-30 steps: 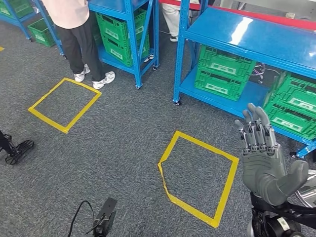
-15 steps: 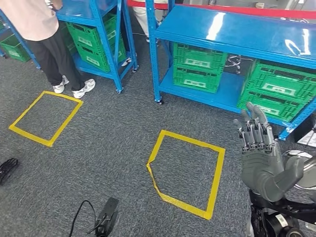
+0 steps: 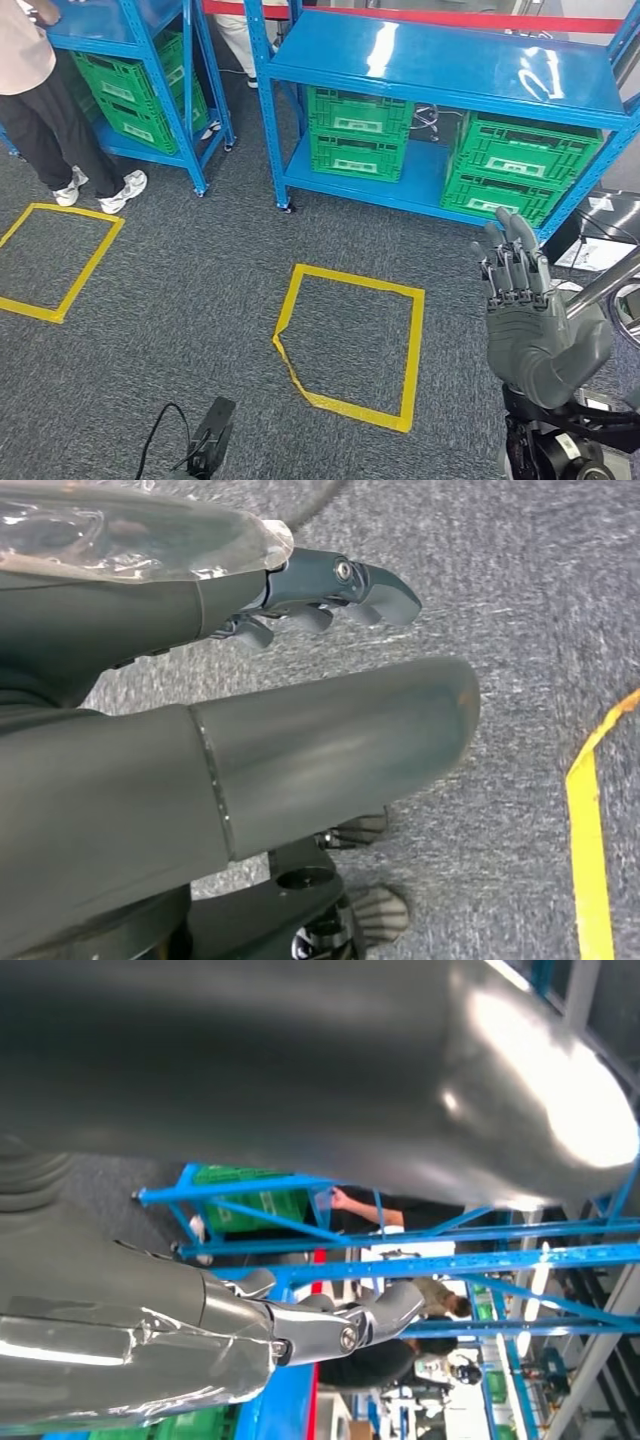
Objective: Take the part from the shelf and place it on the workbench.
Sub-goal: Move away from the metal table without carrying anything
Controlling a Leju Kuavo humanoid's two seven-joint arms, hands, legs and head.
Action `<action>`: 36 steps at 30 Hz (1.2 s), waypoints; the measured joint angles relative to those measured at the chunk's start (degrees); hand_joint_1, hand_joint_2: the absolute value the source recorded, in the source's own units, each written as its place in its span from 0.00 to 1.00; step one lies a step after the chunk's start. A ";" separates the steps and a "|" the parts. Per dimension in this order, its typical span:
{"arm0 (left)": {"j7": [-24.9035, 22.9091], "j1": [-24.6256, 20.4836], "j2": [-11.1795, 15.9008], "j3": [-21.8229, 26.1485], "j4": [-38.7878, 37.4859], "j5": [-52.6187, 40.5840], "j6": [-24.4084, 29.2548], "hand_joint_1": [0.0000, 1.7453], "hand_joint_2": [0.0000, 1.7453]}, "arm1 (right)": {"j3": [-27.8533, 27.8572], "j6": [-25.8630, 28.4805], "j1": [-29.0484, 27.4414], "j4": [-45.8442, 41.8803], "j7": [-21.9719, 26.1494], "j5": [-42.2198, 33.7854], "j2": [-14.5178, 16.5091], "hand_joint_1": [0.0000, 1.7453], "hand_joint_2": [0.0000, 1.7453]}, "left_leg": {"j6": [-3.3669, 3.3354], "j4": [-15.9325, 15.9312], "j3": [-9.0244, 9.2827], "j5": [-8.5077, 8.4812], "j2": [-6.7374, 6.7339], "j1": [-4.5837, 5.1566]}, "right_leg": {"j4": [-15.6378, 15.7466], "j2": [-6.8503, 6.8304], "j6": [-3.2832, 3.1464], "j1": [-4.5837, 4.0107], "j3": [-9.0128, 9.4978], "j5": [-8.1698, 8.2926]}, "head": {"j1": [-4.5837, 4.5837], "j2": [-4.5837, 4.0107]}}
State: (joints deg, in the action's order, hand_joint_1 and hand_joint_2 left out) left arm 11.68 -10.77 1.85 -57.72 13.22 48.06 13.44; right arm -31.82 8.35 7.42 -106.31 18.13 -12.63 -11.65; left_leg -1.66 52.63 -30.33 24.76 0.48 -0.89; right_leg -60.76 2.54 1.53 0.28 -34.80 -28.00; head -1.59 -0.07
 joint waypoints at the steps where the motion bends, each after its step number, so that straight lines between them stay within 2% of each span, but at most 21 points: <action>1: 0.02 0.04 0.03 0.00 0.01 -0.04 -0.02 0.00 0.00 | -0.01 0.00 0.06 0.03 0.01 -0.01 0.00 0.00 0.00 | -0.16 -0.03 0.02 0.03 -0.56 0.06 | -4.24 -1.11 0.21 0.06 -1.98 -2.14 | 0.18 0.00; 2: 0.02 0.09 0.04 0.00 0.01 -0.06 -0.03 0.00 0.00 | -0.02 -0.01 0.05 0.09 0.01 -0.03 0.00 0.00 0.00 | -0.23 -0.01 0.02 0.09 -1.16 0.12 | -8.25 -1.63 0.42 0.20 -3.84 -3.78 | 0.23 0.00; 3: 0.02 0.13 0.04 0.00 0.01 -0.06 -0.04 0.00 0.00 | -0.03 -0.01 0.01 0.17 0.00 -0.05 0.00 0.00 0.00 | -0.24 0.03 0.05 0.16 -1.73 0.14 | -10.82 -1.90 0.59 0.34 -5.01 -4.47 | 0.24 0.00; 4: 0.02 0.12 0.04 0.00 0.01 -0.06 -0.04 0.00 0.00 | -0.04 -0.02 -0.01 0.26 -0.01 -0.08 0.00 0.00 0.00 | -0.18 0.07 0.10 0.25 -2.27 0.12 | -11.09 -2.07 0.73 0.48 -5.06 -3.96 | 0.25 0.00; 5: 0.02 0.10 0.03 0.00 0.01 -0.06 -0.05 0.00 0.00 | -0.04 -0.03 -0.01 0.34 -0.01 -0.10 0.00 0.00 0.00 | -0.05 0.15 0.21 0.38 -2.75 0.07 | -8.94 -2.34 0.82 0.61 -3.89 -2.41 | 0.26 0.00; 7: 0.02 0.05 0.01 0.00 0.01 -0.05 -0.06 0.00 0.00 | -0.04 -0.05 0.05 0.43 0.00 -0.11 0.00 0.00 0.00 | 0.42 0.47 0.47 0.80 -3.55 0.10 | -0.46 -4.09 0.79 0.67 0.55 1.44 | 0.34 0.00; 9: 0.03 0.03 0.03 0.00 0.01 0.01 -0.08 0.00 0.00 | -0.06 -0.07 0.21 0.46 0.02 -0.15 0.00 0.00 0.00 | 0.99 0.94 0.54 1.19 -4.25 0.40 | 5.10 -5.44 0.24 0.43 3.22 3.02 | 0.34 0.00; 10: 0.05 0.03 0.04 0.00 0.01 0.06 -0.09 0.00 0.00 | -0.08 -0.08 0.26 0.50 0.02 -0.19 -0.01 0.00 0.00 | 1.24 1.03 0.55 1.28 -4.64 0.55 | 5.72 -5.43 -0.10 0.26 3.37 2.86 | 0.28 0.00; 12: 0.10 0.00 0.06 0.00 0.01 0.17 -0.11 0.00 0.00 | -0.08 -0.09 0.31 0.54 0.04 -0.26 -0.02 0.00 0.00 | 1.76 1.12 0.67 1.49 -5.23 0.45 | 5.88 -4.28 -0.86 0.24 3.21 3.03 | 0.15 0.00; 13: 0.12 -0.03 0.07 0.00 0.01 0.22 -0.11 0.00 0.00 | -0.08 -0.12 0.36 0.55 0.05 -0.29 -0.03 0.00 0.00 | 2.06 1.69 0.54 2.03 -4.71 0.32 | 6.02 -3.81 -1.18 0.35 3.24 3.16 | 0.08 0.00; 15: 0.20 -0.02 0.07 0.00 0.01 0.30 -0.11 0.00 0.00 | -0.09 -0.20 0.54 0.56 0.07 -0.36 -0.03 0.00 0.00 | 2.57 6.55 -1.51 5.04 -2.57 0.09 | 6.28 -2.99 -1.73 0.63 3.30 3.42 | -0.21 0.00; 17: 0.25 0.21 0.05 0.00 0.01 0.33 -0.11 0.00 0.00 | -0.12 -0.23 0.63 0.66 0.06 -0.40 -0.02 0.00 0.00 | 2.78 15.19 -5.68 8.91 -1.12 0.07 | 6.28 -2.11 -1.98 0.62 3.16 3.50 | -0.54 0.00; 18: 0.26 0.37 0.06 0.00 0.01 0.34 -0.11 0.00 0.00 | -0.14 -0.25 0.63 0.73 0.06 -0.42 -0.02 0.00 0.00 | 2.80 18.38 -7.37 9.78 -0.95 0.07 | 6.27 -1.68 -2.02 0.59 3.13 3.51 | -0.64 0.00; 19: 0.26 0.50 0.06 0.00 0.01 0.36 -0.11 0.00 0.00 | -0.15 -0.25 0.62 0.83 0.06 -0.46 -0.02 0.00 0.00 | 2.74 19.32 -8.07 9.43 -0.89 0.08 | 6.26 -1.24 -2.04 0.57 3.14 3.51 | -0.71 0.00; 20: 0.26 0.57 0.08 0.00 0.01 0.37 -0.11 0.00 0.00 | -0.17 -0.25 0.63 0.91 0.09 -0.55 -0.03 0.00 0.00 | 2.60 17.70 -7.57 7.89 -0.86 0.08 | 6.25 -0.87 -2.06 0.55 3.20 3.51 | -0.81 0.00; 22: 0.26 0.55 0.13 0.00 0.01 0.40 -0.09 0.00 0.00 | -0.20 -0.18 0.66 0.98 0.31 -0.78 -0.03 0.00 0.00 | 2.11 9.31 -4.03 3.37 -0.52 0.09 | 6.23 -0.19 -1.98 0.55 3.37 3.46 | -1.10 0.00; 23: 0.26 0.50 0.15 0.00 0.01 0.42 -0.07 0.00 0.00 | -0.21 -0.10 0.68 0.99 0.47 -0.87 -0.03 0.00 0.00 | 1.86 5.32 -2.34 1.69 -0.27 0.15 | 6.17 0.06 -1.81 0.44 3.38 3.40 | -1.24 0.00; 25: 0.25 0.44 0.10 0.00 0.01 0.45 -0.04 0.00 0.00 | -0.22 0.02 0.75 1.00 0.69 -0.93 -0.03 0.00 0.00 | 1.59 1.51 -0.88 0.49 0.11 0.25 | 6.03 0.30 -1.55 0.16 3.28 3.09 | -1.20 0.00; 28: 0.22 0.57 -0.07 0.01 0.01 0.49 0.00 0.00 0.00 | -0.24 0.06 0.77 1.03 0.75 -0.94 -0.04 0.00 0.00 | 1.69 1.20 -0.84 0.47 0.10 0.31 | 5.98 0.16 -2.31 0.01 3.32 2.70 | -0.66 0.00; 29: 0.22 0.61 -0.06 0.01 0.00 0.49 0.02 0.00 0.00 | -0.24 0.08 0.77 1.05 0.75 -0.94 -0.04 0.00 0.00 | 1.62 1.22 -0.82 0.47 0.13 0.40 | 6.10 0.11 -2.35 0.11 3.41 2.86 | -0.54 0.00; 36: 0.21 0.69 -0.19 0.02 0.00 0.48 0.04 0.00 0.00 | -0.41 0.11 0.88 1.47 0.73 -0.94 -0.04 0.00 0.00 | 1.11 1.31 -0.93 0.56 0.15 0.60 | 6.73 0.08 -1.23 0.27 3.69 3.21 | -0.31 0.00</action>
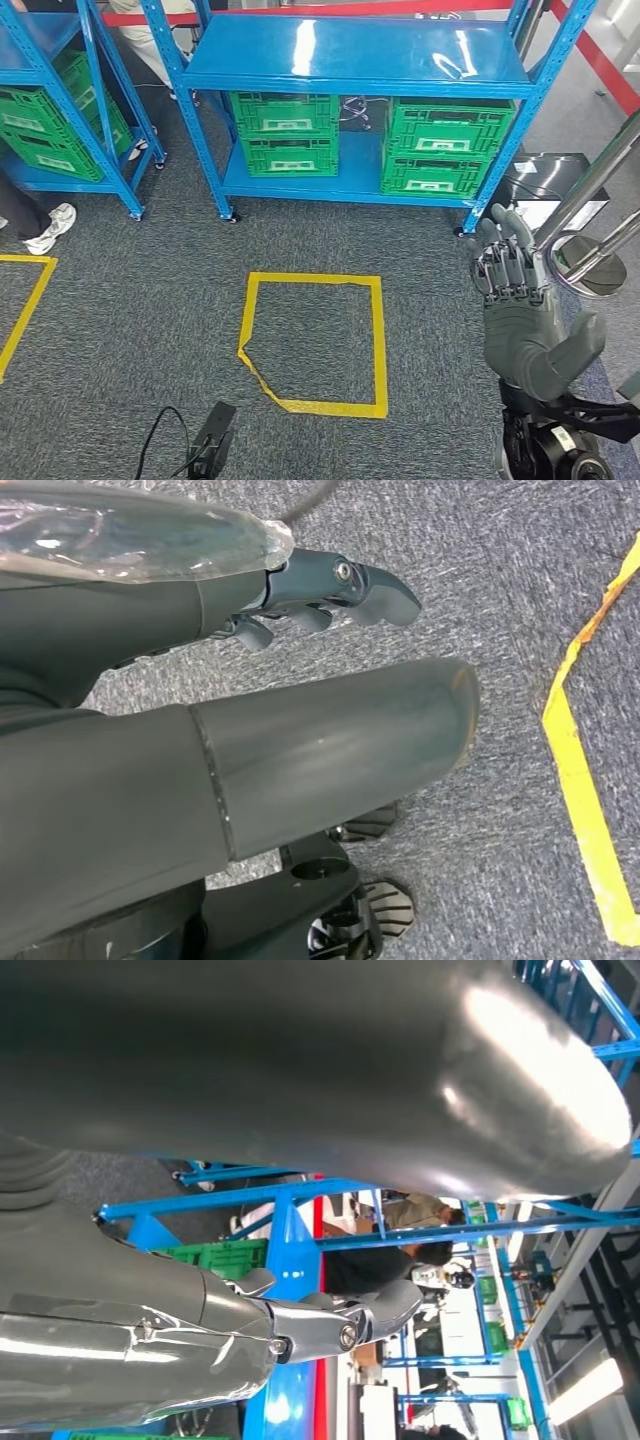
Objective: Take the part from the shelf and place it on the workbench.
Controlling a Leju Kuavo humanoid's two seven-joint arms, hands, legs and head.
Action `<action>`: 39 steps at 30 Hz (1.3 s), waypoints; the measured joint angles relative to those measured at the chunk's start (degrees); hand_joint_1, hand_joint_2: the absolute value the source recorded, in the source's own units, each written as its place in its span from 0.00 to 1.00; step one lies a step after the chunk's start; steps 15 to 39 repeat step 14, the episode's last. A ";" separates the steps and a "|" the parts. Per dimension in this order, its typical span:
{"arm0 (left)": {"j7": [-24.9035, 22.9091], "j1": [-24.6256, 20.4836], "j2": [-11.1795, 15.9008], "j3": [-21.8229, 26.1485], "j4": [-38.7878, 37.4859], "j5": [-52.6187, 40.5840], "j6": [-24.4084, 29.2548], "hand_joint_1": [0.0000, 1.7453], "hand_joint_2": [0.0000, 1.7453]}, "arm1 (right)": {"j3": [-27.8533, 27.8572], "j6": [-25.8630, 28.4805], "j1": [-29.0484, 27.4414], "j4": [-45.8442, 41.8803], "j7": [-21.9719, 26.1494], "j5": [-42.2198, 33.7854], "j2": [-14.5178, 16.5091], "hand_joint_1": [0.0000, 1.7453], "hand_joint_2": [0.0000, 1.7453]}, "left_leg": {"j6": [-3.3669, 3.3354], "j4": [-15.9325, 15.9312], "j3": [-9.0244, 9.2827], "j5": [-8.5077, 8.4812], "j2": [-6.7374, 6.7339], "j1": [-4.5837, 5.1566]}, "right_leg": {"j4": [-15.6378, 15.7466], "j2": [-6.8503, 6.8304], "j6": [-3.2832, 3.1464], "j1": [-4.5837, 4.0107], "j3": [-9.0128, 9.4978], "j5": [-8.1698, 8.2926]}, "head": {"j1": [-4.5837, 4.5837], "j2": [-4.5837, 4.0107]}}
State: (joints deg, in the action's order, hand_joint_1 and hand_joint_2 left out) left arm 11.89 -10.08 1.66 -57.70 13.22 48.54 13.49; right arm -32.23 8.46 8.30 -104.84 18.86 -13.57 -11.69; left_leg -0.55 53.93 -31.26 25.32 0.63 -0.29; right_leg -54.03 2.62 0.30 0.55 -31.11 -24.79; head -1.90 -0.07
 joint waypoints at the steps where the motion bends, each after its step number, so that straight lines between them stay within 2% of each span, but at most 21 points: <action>1: 0.00 0.00 0.00 0.00 0.00 0.00 0.00 0.00 0.00 | -0.05 0.00 0.02 0.09 0.01 0.00 0.01 0.00 0.00 | -0.02 0.01 0.00 0.01 0.00 0.01 | 0.02 0.00 0.11 0.01 0.01 -0.01 | 0.00 0.00; 8: 0.00 0.00 0.00 0.00 0.01 0.00 0.00 0.00 0.00 | -0.22 0.02 0.00 0.17 0.03 0.00 0.00 0.00 0.00 | -0.07 0.02 0.03 0.05 0.00 0.02 | 0.03 0.00 0.43 -0.01 -0.01 -0.10 | -0.02 0.00; 39: -0.04 0.01 -0.07 0.00 0.01 -0.51 0.00 0.00 0.00 | -0.15 0.90 -0.68 0.15 0.18 0.31 0.00 0.00 0.00 | -0.05 -0.03 0.09 0.03 -0.01 -0.09 | 0.02 0.01 0.43 -0.08 -0.03 -0.11 | -0.02 0.00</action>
